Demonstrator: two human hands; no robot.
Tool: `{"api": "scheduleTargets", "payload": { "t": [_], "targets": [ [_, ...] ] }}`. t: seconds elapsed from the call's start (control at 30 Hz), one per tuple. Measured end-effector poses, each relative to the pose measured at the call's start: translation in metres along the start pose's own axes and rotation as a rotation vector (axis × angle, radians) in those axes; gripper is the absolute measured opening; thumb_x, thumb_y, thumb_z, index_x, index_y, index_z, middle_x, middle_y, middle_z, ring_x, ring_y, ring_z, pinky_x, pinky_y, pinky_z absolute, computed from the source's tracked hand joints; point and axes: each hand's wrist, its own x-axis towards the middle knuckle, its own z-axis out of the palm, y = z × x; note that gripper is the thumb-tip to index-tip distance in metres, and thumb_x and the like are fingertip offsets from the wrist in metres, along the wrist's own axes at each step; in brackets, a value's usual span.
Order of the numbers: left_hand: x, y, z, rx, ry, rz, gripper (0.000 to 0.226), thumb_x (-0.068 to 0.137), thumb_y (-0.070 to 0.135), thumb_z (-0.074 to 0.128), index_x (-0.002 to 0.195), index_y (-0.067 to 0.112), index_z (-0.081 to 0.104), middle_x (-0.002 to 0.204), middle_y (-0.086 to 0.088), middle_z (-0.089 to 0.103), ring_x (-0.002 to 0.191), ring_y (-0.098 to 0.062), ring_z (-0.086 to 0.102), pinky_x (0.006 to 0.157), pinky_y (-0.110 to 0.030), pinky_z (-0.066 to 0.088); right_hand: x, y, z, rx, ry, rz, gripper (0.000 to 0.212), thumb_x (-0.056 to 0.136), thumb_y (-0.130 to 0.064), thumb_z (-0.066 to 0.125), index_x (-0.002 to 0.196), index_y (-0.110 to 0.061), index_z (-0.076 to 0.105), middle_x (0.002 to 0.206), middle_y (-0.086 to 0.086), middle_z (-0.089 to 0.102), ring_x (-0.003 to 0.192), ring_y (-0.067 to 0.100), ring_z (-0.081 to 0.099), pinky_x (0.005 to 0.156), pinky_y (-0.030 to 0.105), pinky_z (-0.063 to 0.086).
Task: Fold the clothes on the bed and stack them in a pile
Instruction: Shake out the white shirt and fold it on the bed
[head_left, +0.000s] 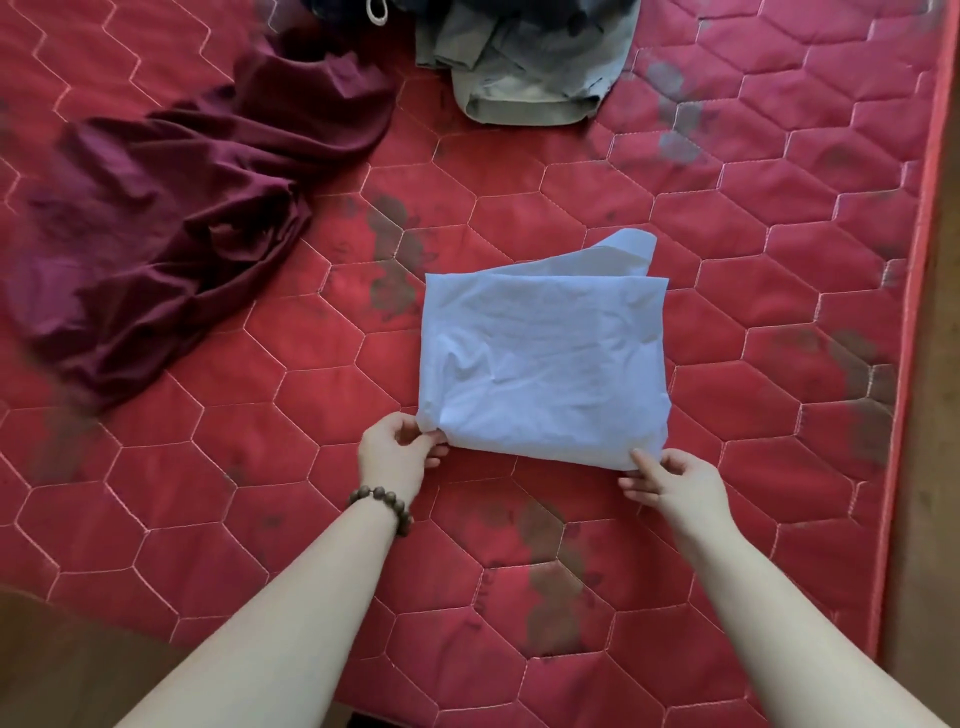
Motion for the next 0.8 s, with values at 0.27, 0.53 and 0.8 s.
{"api": "scheduleTargets", "payload": {
  "t": [0.27,0.53,0.8],
  "targets": [
    [0.008,0.005,-0.04,-0.185,0.068,-0.041,0.015,0.09,-0.002,0.058,0.076,0.004,0.057,0.081,-0.016,0.069,0.063,-0.019,0.072,0.049,-0.019,0.054,0.004,-0.008,-0.024,0.005,0.079,-0.104,0.02,0.092,-0.014,0.062,0.085,0.005,0.061,0.074,0.018,0.068,0.065,0.02,0.071,0.057,0.02,0.057],
    [-0.017,0.011,-0.004,-0.123,-0.307,-0.276,0.012,0.091,0.021,0.065,0.098,0.013,0.061,0.101,-0.005,0.066,0.074,-0.031,0.073,0.053,-0.027,0.058,0.005,-0.008,-0.027,0.063,-0.022,-0.016,0.022,0.094,-0.018,0.06,0.089,0.003,0.062,0.09,0.015,0.072,0.085,0.017,0.072,0.069,0.02,0.058],
    [-0.003,0.0,0.008,-0.287,0.062,-0.166,0.016,0.09,0.0,0.061,0.075,-0.003,0.057,0.082,-0.017,0.061,0.074,-0.022,0.067,0.063,-0.024,0.059,0.002,-0.007,-0.012,0.146,0.046,-0.009,0.024,0.09,-0.011,0.064,0.072,0.004,0.061,0.076,0.017,0.067,0.068,0.02,0.07,0.062,0.021,0.057]
  ]
}}
